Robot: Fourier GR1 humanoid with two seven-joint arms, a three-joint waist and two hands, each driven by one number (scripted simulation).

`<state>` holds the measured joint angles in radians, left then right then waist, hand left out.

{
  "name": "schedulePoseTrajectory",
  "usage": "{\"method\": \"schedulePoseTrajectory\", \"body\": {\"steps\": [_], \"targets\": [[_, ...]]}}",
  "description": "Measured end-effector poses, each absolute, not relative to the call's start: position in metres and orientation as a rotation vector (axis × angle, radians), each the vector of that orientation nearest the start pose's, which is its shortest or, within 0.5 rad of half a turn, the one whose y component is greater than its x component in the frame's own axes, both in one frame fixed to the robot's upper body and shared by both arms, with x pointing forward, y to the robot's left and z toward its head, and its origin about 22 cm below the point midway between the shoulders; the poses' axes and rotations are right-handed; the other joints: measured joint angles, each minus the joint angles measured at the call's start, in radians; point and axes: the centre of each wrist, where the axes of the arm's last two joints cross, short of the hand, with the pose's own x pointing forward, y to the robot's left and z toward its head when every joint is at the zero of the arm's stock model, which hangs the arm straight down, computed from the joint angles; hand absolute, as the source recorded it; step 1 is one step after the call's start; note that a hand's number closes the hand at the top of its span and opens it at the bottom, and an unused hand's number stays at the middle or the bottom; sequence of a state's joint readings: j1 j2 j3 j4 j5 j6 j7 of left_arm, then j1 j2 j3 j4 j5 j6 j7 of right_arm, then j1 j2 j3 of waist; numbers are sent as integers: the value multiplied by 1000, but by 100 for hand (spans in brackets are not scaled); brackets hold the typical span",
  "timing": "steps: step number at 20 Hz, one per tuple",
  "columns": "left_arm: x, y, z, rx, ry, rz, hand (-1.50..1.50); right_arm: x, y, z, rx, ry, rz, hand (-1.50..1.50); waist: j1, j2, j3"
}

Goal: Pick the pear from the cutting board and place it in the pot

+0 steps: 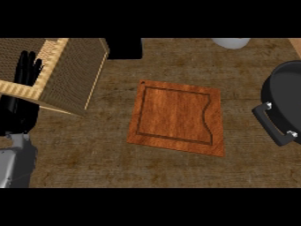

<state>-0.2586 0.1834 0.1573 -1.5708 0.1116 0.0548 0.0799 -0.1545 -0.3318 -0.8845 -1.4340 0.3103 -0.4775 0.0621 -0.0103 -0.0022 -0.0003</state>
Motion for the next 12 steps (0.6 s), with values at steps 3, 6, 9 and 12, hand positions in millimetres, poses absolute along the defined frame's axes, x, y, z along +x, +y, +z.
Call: {"method": "schedulePoseTrajectory", "body": {"steps": [3, 6, 9, 12], "targets": [[299, 276, 85, 121, -1754, 52, 0, 172, -488, 76, -1406, -1380, -739, -150, 1, 0, 0], [300, 273, 85, 119, -1754, 56, 0, 141, -496, 74, -1411, -1384, -756, -150, 0, 1, 0], [300, 275, 78, 120, -1758, 55, 0, 113, -501, 70, -1418, -1382, -753, -150, 0, 1, 0], [299, 272, 81, 118, -1757, 52, 0, 90, -505, 65, -1427, -1383, -758, -150, 2, 1, 0]]}}
